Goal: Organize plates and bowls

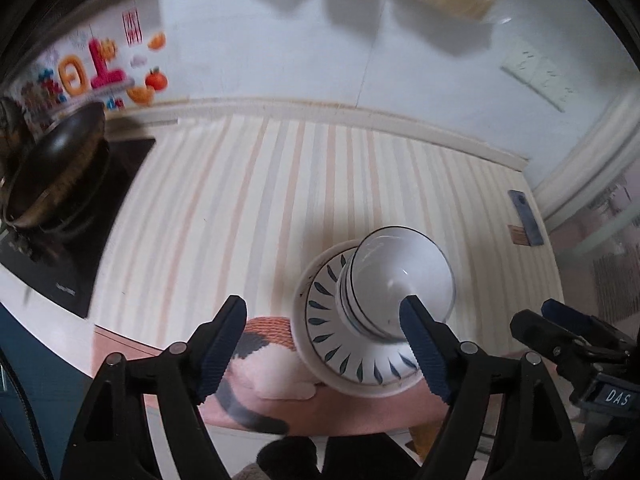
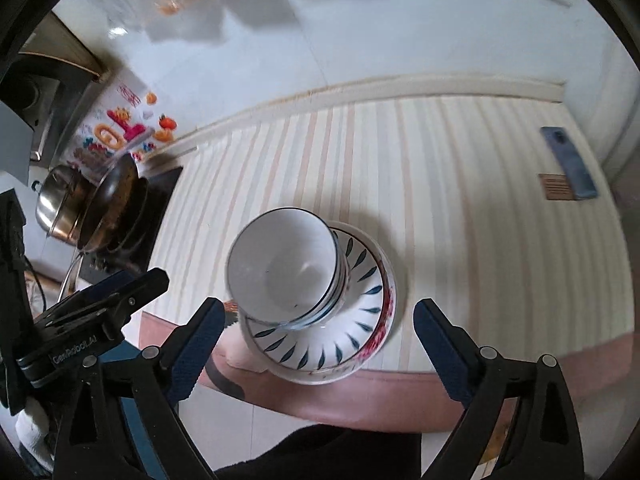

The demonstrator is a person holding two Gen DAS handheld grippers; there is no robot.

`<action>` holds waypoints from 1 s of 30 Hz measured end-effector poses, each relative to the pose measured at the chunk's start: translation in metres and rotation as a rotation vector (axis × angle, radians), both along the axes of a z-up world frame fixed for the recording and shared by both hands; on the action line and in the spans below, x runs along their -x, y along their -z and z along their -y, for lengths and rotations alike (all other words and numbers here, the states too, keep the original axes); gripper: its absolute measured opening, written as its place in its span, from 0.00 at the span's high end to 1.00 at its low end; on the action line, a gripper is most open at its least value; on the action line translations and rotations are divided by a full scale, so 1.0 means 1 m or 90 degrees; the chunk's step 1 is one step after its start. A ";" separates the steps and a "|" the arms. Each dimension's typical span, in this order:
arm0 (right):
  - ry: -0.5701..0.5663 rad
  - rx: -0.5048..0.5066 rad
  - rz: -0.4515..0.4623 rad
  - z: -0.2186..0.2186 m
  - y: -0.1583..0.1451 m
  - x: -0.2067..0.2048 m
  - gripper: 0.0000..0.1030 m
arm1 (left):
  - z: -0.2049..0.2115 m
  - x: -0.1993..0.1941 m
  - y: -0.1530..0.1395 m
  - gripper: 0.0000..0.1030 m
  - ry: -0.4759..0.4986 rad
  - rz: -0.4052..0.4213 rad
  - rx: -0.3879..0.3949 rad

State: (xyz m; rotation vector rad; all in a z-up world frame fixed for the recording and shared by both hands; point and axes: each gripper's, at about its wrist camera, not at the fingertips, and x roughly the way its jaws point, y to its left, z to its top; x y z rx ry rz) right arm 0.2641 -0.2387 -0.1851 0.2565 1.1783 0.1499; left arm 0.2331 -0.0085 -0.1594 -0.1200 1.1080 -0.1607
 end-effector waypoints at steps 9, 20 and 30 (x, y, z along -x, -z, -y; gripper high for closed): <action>0.041 0.042 0.101 -0.029 -0.086 0.101 0.04 | -0.019 0.078 -0.070 0.04 0.015 0.121 -0.024; 0.034 0.079 0.201 -0.050 -0.154 0.204 0.02 | -0.032 0.174 -0.117 0.01 -0.024 0.191 -0.006; 0.027 0.096 0.234 -0.047 -0.174 0.268 0.01 | -0.033 0.239 -0.128 0.01 -0.059 0.219 -0.047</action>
